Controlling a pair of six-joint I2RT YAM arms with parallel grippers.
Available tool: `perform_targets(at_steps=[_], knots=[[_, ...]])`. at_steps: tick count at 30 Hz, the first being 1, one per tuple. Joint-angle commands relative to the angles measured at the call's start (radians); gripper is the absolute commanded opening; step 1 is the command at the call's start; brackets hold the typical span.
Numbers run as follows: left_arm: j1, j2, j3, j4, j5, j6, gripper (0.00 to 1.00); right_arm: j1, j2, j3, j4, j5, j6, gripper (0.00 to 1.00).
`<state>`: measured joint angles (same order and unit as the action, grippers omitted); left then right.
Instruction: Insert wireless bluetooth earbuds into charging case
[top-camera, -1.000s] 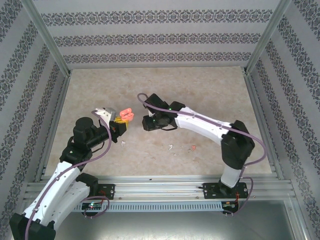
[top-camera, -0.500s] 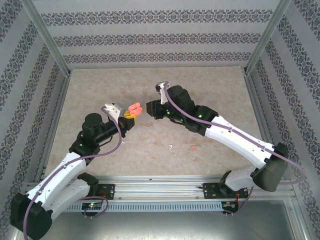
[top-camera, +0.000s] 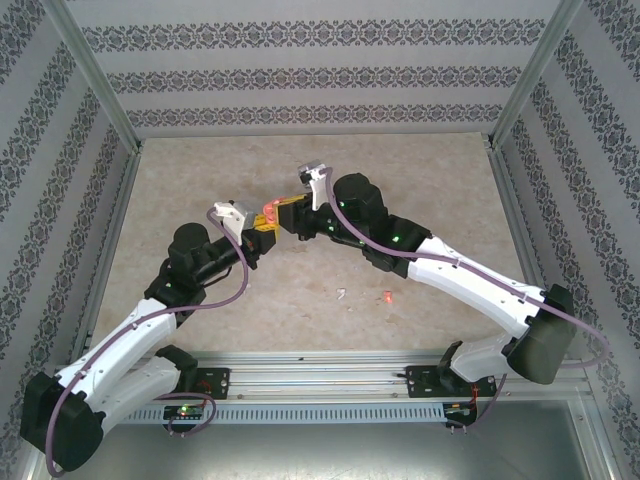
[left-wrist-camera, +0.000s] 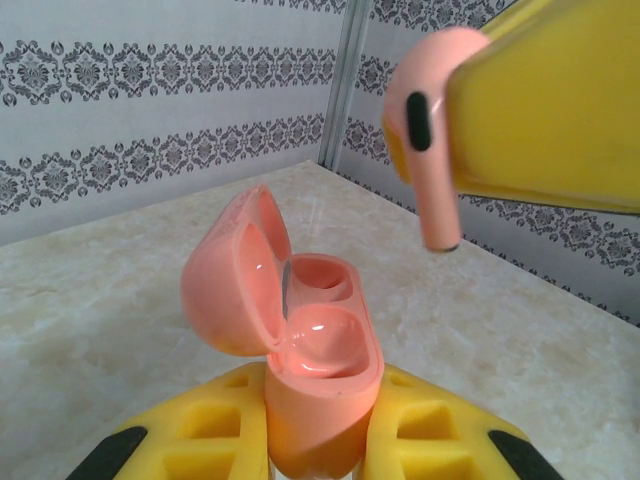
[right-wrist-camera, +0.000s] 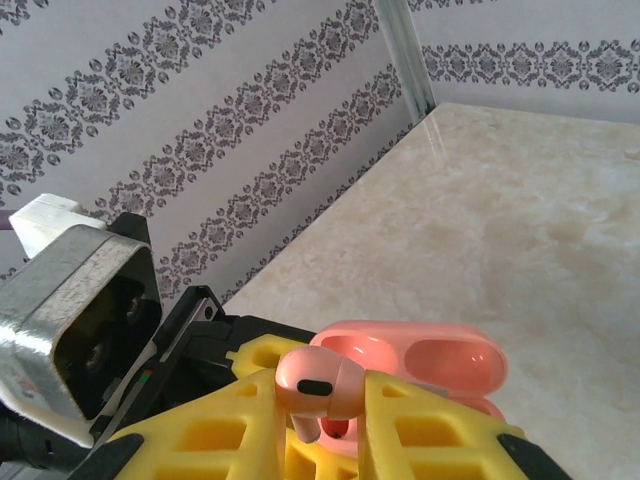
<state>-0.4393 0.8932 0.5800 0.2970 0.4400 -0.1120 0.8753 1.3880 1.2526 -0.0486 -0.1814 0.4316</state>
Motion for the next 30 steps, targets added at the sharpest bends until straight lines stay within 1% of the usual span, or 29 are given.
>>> perform_targets(at_steps=[1,12,30], knots=[[-0.018,-0.007,0.032,0.065,-0.010,0.005,0.00,0.010,0.019,-0.003,0.055,-0.033,-0.034,0.21],[-0.027,0.002,0.037,0.088,-0.019,-0.015,0.00,0.017,0.028,-0.039,0.084,-0.020,-0.074,0.21],[-0.037,0.015,0.038,0.129,-0.042,-0.055,0.00,0.019,0.030,-0.097,0.134,0.027,-0.059,0.21]])
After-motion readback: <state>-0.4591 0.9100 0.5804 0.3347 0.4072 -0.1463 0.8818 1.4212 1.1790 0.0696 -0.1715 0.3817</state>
